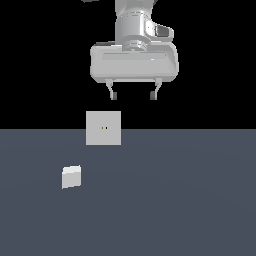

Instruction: Plug the charger into the wall socket.

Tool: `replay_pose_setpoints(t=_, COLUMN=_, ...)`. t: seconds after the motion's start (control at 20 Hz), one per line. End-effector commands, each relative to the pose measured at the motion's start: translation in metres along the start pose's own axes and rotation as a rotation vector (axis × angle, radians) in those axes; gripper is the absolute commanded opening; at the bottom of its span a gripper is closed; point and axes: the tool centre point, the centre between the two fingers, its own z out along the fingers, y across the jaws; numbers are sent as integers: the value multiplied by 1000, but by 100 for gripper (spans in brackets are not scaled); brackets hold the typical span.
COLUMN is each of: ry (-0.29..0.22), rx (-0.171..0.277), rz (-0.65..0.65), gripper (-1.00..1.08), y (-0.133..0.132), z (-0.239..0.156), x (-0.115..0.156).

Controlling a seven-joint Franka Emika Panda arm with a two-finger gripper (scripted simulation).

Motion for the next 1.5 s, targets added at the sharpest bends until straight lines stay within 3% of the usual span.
replay_pose_setpoints(t=0.0, ry=0, rx=0, rz=0, gripper=100, y=0, z=0, x=0)
replay_pose_setpoints(t=0.65, ry=46, rx=11, rz=-56, gripper=100, y=-16, z=13, x=-10)
replay_pose_setpoints(t=1.45, ry=202, rx=48, rz=-247, gripper=100, y=-67, z=60, x=-44)
